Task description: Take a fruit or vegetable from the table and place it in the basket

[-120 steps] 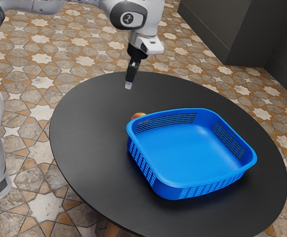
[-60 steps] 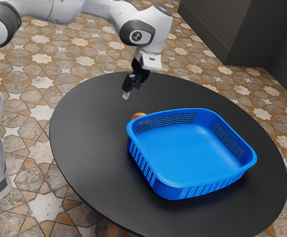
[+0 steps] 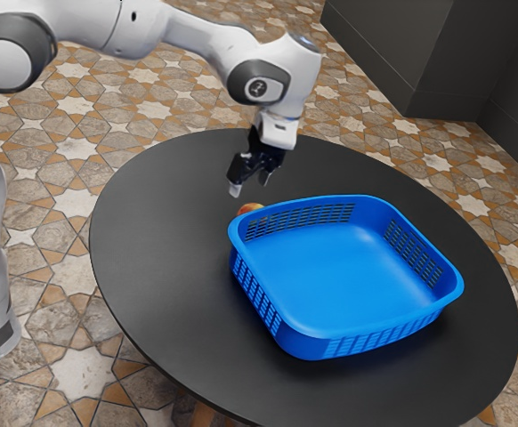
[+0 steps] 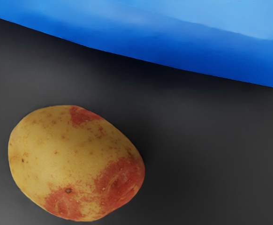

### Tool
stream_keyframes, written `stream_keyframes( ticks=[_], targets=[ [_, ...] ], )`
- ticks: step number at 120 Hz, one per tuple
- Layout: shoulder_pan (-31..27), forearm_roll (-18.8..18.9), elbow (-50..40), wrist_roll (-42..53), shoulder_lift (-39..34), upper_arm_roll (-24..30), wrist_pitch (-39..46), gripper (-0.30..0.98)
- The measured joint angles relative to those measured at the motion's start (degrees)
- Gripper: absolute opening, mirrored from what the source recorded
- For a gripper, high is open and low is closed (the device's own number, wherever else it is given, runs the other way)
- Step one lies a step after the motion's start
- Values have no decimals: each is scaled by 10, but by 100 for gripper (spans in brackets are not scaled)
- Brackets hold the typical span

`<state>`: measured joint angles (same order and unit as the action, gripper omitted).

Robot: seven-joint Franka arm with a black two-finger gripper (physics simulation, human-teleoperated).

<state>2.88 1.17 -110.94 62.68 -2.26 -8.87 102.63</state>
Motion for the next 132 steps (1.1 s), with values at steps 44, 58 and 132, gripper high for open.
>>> stream_keyframes(
  ticks=[44,58,132],
  targets=[
    [-2,-8,-1,29,30,0,13,69],
    [-3,-9,-5,35,39,0,18,69],
    [-4,-22,-2,46,69,0,80,69]
  ],
)
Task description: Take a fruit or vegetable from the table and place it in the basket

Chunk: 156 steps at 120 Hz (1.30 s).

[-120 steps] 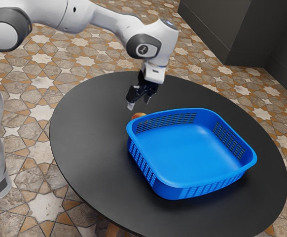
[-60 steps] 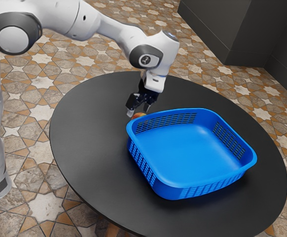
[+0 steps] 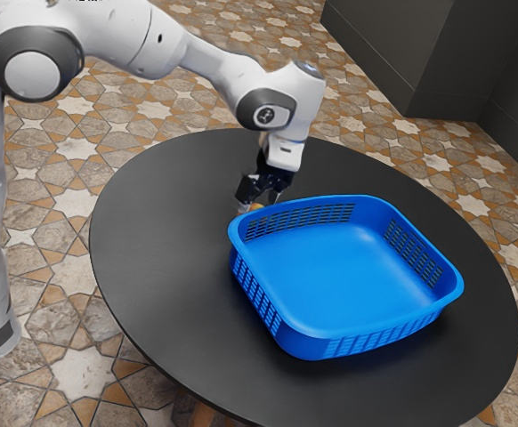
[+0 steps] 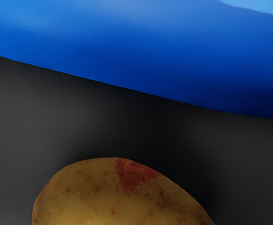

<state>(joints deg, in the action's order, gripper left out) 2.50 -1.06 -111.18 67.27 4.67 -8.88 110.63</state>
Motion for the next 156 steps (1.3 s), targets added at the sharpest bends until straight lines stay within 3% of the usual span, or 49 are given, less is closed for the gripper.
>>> stream_keyframes(
  ticks=[48,63,81,92,125,156],
  targets=[
    [-2,-8,4,0,35,-3,32,68],
    [-2,-12,4,-4,38,-3,40,49],
    [-2,-11,4,-9,37,-2,51,38],
    [-1,-11,5,-12,33,-2,53,48],
    [-1,-9,7,-25,10,-4,40,42],
    [-3,25,9,-40,-6,-32,-4,35]
  ],
)
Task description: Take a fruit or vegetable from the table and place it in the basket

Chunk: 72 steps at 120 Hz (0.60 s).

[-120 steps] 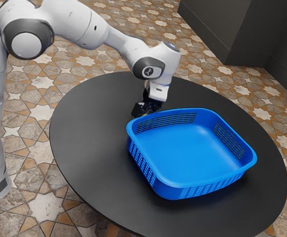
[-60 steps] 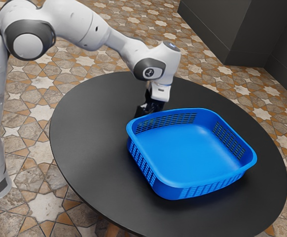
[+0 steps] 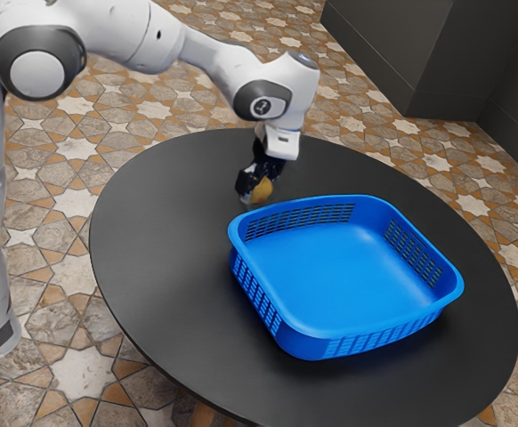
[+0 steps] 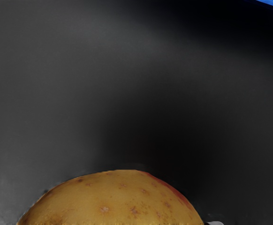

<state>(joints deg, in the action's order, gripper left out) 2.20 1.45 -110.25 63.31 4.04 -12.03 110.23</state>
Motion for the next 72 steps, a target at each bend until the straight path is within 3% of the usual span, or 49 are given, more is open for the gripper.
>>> stream_keyframes(
  ticks=[26,53,72],
  targets=[
    [-17,17,80,-10,-10,2,-32,35],
    [-16,14,93,-25,-21,83,-48,35],
    [16,12,93,-38,-29,133,-52,34]
  ],
)
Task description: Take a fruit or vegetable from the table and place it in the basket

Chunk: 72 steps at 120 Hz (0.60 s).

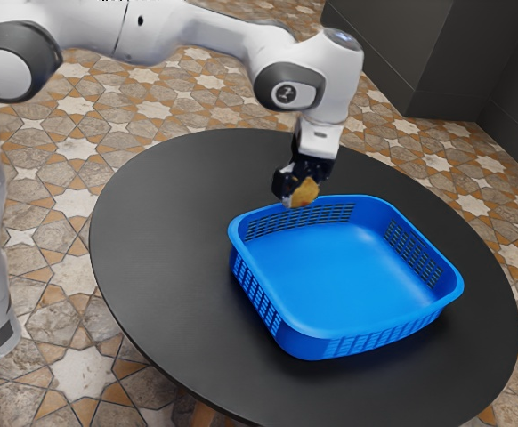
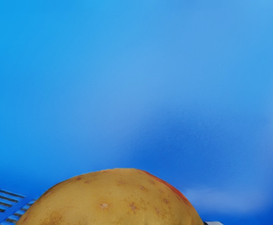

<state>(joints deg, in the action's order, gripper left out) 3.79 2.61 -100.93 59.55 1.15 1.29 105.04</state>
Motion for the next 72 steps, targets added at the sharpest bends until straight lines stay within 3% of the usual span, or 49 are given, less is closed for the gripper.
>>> stream_keyframes(
  ticks=[26,43,57,72],
  targets=[
    [44,-13,-1,-15,30,41,5,35],
    [-11,-18,7,-22,77,43,37,25],
    [-16,-20,22,-27,95,43,56,49],
    [-18,-42,24,-30,97,42,65,60]
  ],
)
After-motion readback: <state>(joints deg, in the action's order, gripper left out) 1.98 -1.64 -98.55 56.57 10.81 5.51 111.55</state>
